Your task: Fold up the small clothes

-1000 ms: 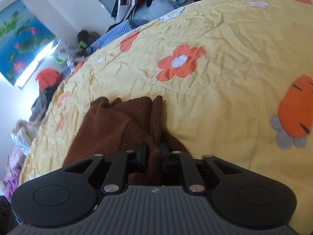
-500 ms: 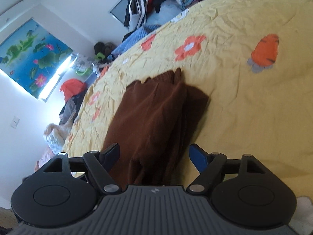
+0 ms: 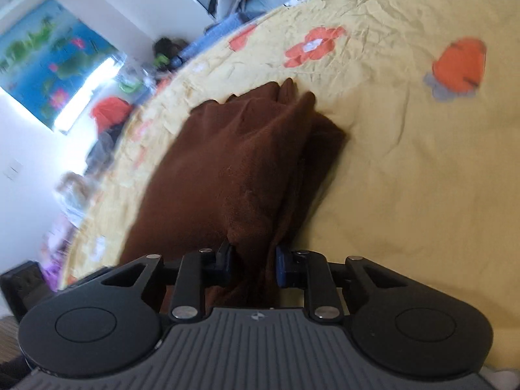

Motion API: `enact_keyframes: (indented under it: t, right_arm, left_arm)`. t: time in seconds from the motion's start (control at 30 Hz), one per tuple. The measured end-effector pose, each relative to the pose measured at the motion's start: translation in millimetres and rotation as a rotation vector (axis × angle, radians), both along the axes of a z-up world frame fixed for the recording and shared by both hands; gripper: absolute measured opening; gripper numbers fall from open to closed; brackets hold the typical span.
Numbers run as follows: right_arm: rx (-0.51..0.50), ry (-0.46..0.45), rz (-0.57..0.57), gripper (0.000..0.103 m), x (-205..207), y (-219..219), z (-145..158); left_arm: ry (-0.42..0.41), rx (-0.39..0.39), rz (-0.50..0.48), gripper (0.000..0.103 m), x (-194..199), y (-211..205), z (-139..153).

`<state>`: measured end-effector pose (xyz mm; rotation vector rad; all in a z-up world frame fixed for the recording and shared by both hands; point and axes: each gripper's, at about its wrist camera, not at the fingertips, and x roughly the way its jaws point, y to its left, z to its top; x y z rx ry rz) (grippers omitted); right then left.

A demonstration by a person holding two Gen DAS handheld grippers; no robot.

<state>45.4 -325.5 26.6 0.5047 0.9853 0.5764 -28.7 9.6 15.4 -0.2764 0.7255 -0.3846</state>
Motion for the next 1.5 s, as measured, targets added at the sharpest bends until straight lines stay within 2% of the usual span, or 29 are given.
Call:
enact_keyframes:
  t: [0.03,0.1,0.13,0.2,0.27,0.37,0.4,0.43,0.47,0.5,0.53,0.6,0.7,0.73,0.77,0.83,0.87,0.9,0.93,0.97,1.0,1.07,1.13,1.23,1.27,1.3,1.37,1.5]
  right_arm:
    - [0.007,0.001,-0.001,0.041,-3,0,3]
    - [0.04,0.014,-0.032,0.064,-10,-3,9]
    - [0.061,0.011,-0.047,0.068,-14,-6,12]
    - [0.12,0.002,-0.076,0.071,-24,-16,18]
    - [0.158,0.039,-0.082,0.071,-29,-23,15]
    - [0.12,0.116,-0.053,0.069,-28,-16,0]
    - [0.147,0.116,-0.044,0.069,-28,-14,-2]
    - [0.175,0.133,-0.034,0.068,-26,-11,-6]
    - [0.181,0.137,-0.02,0.053,-23,-6,-7]
    - [0.158,0.138,0.002,0.027,-21,1,-8]
    - [0.105,0.14,0.026,0.026,-18,9,-9]
    - [0.015,0.074,0.083,0.025,-20,21,3]
    - [-0.132,-0.057,0.197,0.024,-43,43,30]
    - [-0.169,-0.067,0.23,0.024,-50,49,30]
    - [-0.205,-0.057,0.256,0.021,-54,55,23]
    - [-0.181,-0.076,0.246,0.023,-59,52,17]
    - [-0.146,-0.045,0.223,0.034,-56,46,17]
    - [-0.103,-0.018,0.192,0.044,-53,39,18]
    - [-0.073,-0.019,0.152,0.049,-51,31,23]
    - [-0.048,-0.039,0.114,0.057,-51,23,30]
    - [-0.023,-0.061,0.073,0.063,-49,14,37]
    - [0.034,-0.099,-0.012,0.065,-40,-1,49]
    - [0.077,-0.096,-0.07,0.071,-21,-8,54]
    - [0.048,-0.054,-0.096,0.073,15,4,45]
    - [0.032,-0.022,-0.096,0.072,25,12,38]
    - [0.009,-0.001,-0.081,0.059,34,19,32]
    - [-0.064,0.002,-0.024,0.023,44,34,24]
    - [-0.135,-0.135,0.002,0.017,35,34,39]
  left_arm:
    - [0.008,-0.023,0.001,0.103,1,4,1]
    - [0.058,-0.118,0.001,0.103,4,15,0]
    - [0.097,-0.191,0.007,0.103,7,23,-2]
    - [0.191,-0.364,0.018,0.102,16,40,-11]
    - [0.272,-0.518,0.004,0.102,28,50,-23]
    - [0.331,-0.591,-0.036,0.099,45,44,-28]
    - [0.353,-0.594,-0.05,0.081,50,39,-30]
    - [0.382,-0.565,-0.054,0.063,56,32,-33]
    - [0.412,-0.485,-0.043,0.021,61,25,-36]
    - [0.427,-0.428,-0.04,0.016,66,21,-38]
    - [0.427,-0.418,-0.043,0.016,67,22,-35]
    - [0.379,-0.296,-0.065,0.015,61,20,-16]
    - [0.252,-0.07,-0.119,0.016,46,13,6]
    - [0.239,-0.004,-0.128,0.016,43,9,4]
    - [0.237,0.03,-0.131,0.017,41,4,-2]
    - [0.187,0.055,-0.13,0.025,33,0,-2]
    - [0.169,0.069,-0.126,0.031,27,-1,1]
    - [0.149,0.084,-0.126,0.044,22,-2,5]
    - [0.124,0.093,-0.124,0.052,16,-1,10]
    - [0.09,0.103,-0.117,0.067,11,0,14]
    - [0.052,0.111,-0.105,0.074,6,1,18]
    - [0.002,0.125,-0.102,0.075,-1,3,26]
    - [-0.002,0.136,-0.1,0.075,4,-8,27]
    - [-0.023,0.155,-0.112,0.075,8,-24,22]
    - [-0.028,0.185,-0.116,0.076,9,-31,19]
    - [-0.033,0.22,-0.117,0.077,9,-37,14]
    - [-0.05,0.274,-0.123,0.078,4,-43,7]
    - [-0.055,0.262,-0.147,0.081,-1,-43,-1]
